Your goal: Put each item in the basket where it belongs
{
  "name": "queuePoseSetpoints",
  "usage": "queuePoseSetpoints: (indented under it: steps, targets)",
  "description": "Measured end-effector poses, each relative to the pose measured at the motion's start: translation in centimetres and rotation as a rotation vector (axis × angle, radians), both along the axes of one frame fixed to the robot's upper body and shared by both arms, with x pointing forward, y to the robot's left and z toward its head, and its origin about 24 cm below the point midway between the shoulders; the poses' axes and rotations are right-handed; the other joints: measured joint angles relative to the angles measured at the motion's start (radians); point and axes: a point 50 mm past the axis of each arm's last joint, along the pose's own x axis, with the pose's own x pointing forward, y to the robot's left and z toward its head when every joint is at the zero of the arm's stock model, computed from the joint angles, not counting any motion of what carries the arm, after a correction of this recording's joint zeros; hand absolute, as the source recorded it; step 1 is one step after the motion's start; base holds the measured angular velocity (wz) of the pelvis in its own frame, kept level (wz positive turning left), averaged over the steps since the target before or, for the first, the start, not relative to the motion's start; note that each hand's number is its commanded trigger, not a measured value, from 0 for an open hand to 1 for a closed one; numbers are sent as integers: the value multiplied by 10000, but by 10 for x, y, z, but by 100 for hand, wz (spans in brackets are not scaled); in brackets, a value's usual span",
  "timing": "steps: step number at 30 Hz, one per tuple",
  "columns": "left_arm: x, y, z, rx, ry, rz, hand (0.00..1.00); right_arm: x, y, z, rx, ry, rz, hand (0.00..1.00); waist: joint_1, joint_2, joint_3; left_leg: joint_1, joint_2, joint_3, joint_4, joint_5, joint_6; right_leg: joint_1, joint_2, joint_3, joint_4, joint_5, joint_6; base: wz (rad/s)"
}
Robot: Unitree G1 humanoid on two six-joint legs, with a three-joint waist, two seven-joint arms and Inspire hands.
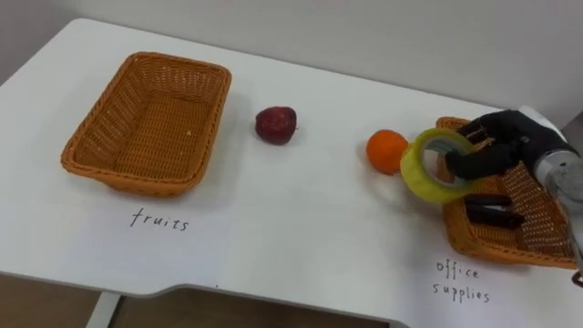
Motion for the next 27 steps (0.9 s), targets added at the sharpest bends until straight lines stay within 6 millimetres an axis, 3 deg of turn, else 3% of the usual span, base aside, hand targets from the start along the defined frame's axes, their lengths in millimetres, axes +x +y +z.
queuePoseSetpoints:
  steps: [2,8,27]
  targets:
    - [-6,1,0,-45,124,138,0,-4,-10,-5,253,61,-569,100,-69,79,36,43,2,-8,1,-14,16,110,-9,-73,0,1,2,4]
    - [-18,4,2,24,487,563,0,-13,-28,-12,682,-11,-1804,100,-256,281,-30,58,6,-8,16,-16,17,167,-14,-126,0,0,2,0]
    - [-18,14,6,373,395,872,0,-23,-41,-27,980,169,-3055,100,-411,270,-41,224,0,168,-79,-1,15,157,16,247,-35,-14,18,-3]
